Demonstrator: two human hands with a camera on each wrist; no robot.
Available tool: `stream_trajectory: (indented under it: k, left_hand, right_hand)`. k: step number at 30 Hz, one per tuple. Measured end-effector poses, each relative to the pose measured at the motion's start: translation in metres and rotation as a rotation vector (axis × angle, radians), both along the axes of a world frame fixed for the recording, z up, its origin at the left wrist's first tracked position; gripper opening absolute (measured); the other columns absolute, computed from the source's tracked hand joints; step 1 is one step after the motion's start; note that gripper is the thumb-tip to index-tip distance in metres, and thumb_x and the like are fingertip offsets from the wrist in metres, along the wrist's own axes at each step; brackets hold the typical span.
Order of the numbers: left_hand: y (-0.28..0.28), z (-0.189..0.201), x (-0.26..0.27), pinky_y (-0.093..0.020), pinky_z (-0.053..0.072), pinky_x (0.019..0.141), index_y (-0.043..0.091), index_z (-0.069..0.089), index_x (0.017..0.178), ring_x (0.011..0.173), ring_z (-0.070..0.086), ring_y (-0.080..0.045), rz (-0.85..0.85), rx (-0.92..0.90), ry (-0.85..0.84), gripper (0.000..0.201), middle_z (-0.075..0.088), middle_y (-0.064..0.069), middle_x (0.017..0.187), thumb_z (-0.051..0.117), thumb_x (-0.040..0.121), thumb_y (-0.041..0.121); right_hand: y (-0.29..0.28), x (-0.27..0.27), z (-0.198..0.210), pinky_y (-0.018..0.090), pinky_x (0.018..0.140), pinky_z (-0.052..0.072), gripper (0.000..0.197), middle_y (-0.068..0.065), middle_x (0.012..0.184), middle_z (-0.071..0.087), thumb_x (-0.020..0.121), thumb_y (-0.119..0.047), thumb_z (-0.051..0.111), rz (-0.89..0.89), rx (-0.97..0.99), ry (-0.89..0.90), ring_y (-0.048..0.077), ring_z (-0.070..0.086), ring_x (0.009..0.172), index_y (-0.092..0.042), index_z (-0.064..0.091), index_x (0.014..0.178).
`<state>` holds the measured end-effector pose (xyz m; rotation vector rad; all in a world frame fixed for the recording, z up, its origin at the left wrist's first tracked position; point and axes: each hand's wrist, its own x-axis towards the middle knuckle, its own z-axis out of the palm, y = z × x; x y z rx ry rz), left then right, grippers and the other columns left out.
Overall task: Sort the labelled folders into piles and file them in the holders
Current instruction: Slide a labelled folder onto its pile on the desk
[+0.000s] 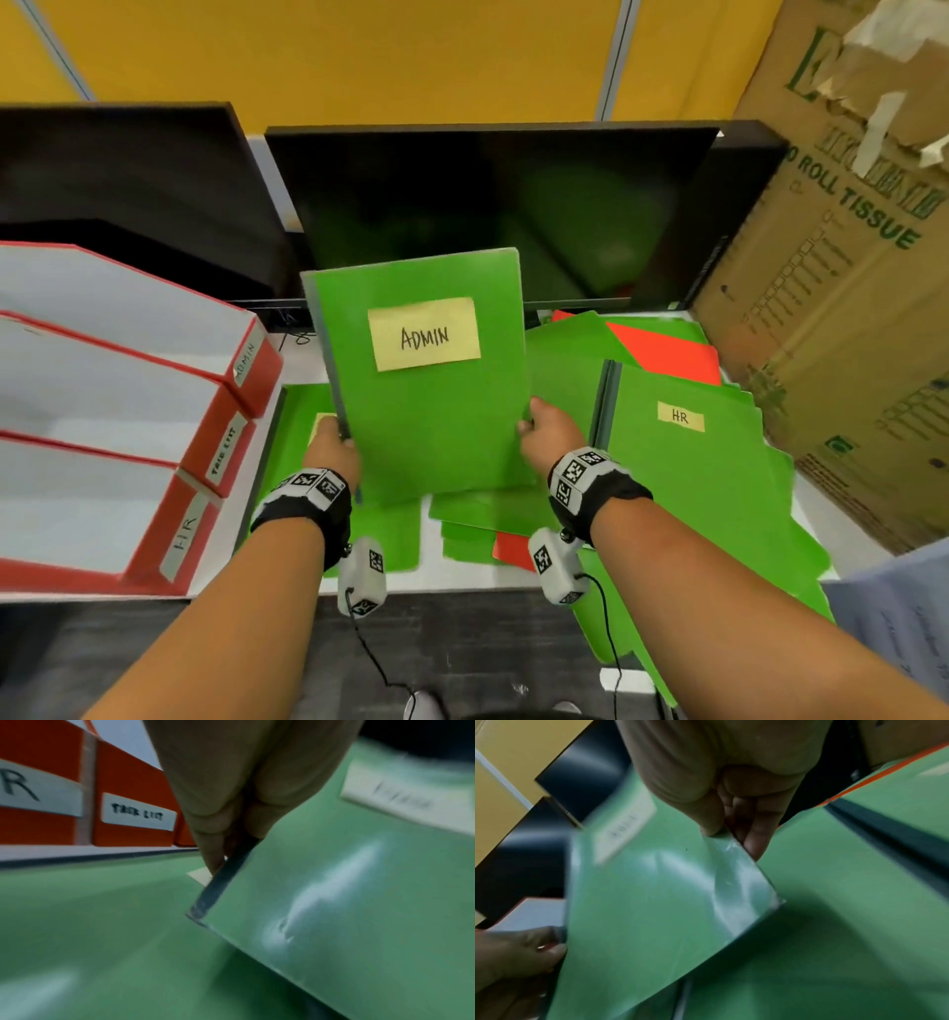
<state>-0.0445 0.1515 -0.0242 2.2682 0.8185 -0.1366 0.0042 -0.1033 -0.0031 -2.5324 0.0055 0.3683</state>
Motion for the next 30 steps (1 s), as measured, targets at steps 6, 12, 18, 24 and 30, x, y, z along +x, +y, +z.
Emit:
stream_trajectory:
  k: [6, 12, 18, 24, 30]
  left_hand:
    - [0.053, -0.021, -0.029, -0.039, 0.044, 0.083, 0.007, 0.043, 0.136, 0.109, 0.057, -0.04, 0.03, 0.033, 0.182, 0.042, 0.057, -0.028, 0.121, 0.041, 0.094, 0.0]
    - [0.091, -0.035, -0.042, -0.04, 0.049, 0.089, 0.012, 0.046, 0.139, 0.108, 0.057, -0.042, 0.025, 0.108, 0.261, 0.053, 0.053, -0.026, 0.125, 0.041, 0.088, -0.001]
    - [0.111, -0.046, -0.051, -0.045, 0.043, 0.103, 0.014, 0.039, 0.14, 0.118, 0.05, -0.043, 0.077, 0.166, 0.323, 0.055, 0.048, -0.025, 0.128, 0.039, 0.088, -0.003]
    - [0.121, -0.056, -0.05, -0.042, 0.043, 0.102, 0.008, 0.036, 0.139, 0.12, 0.05, -0.039, 0.032, 0.182, 0.379, 0.052, 0.049, -0.025, 0.129, 0.041, 0.089, -0.003]
    - [0.108, -0.055, -0.04, -0.046, 0.041, 0.106, 0.006, 0.029, 0.141, 0.123, 0.046, -0.039, 0.019, 0.232, 0.37, 0.062, 0.035, -0.022, 0.14, 0.048, 0.083, -0.006]
  right_hand:
    - [0.055, -0.022, -0.037, 0.028, 0.095, 0.046, 0.059, 0.009, 0.124, 0.059, 0.085, -0.005, 0.051, 0.077, 0.15, 0.077, 0.027, 0.058, 0.111, -0.016, 0.035, 0.14]
    - [0.093, -0.027, -0.058, 0.026, 0.09, 0.047, 0.041, 0.007, 0.122, 0.059, 0.085, 0.0, 0.051, 0.175, 0.036, 0.195, 0.025, 0.058, 0.108, -0.016, 0.054, 0.123]
    - [0.12, -0.032, -0.07, 0.026, 0.101, 0.043, 0.051, 0.01, 0.133, 0.052, 0.083, 0.006, 0.048, 0.296, -0.046, 0.244, 0.026, 0.054, 0.119, -0.016, 0.058, 0.128]
    - [0.133, -0.038, -0.078, 0.027, 0.1, 0.046, 0.052, 0.012, 0.136, 0.044, 0.082, 0.006, 0.048, 0.345, -0.079, 0.267, 0.029, 0.056, 0.114, -0.013, 0.058, 0.129]
    - [0.132, -0.035, -0.081, 0.019, 0.1, 0.043, 0.048, 0.011, 0.136, 0.031, 0.082, 0.001, 0.055, 0.292, -0.147, 0.248, 0.025, 0.053, 0.114, -0.006, 0.055, 0.129]
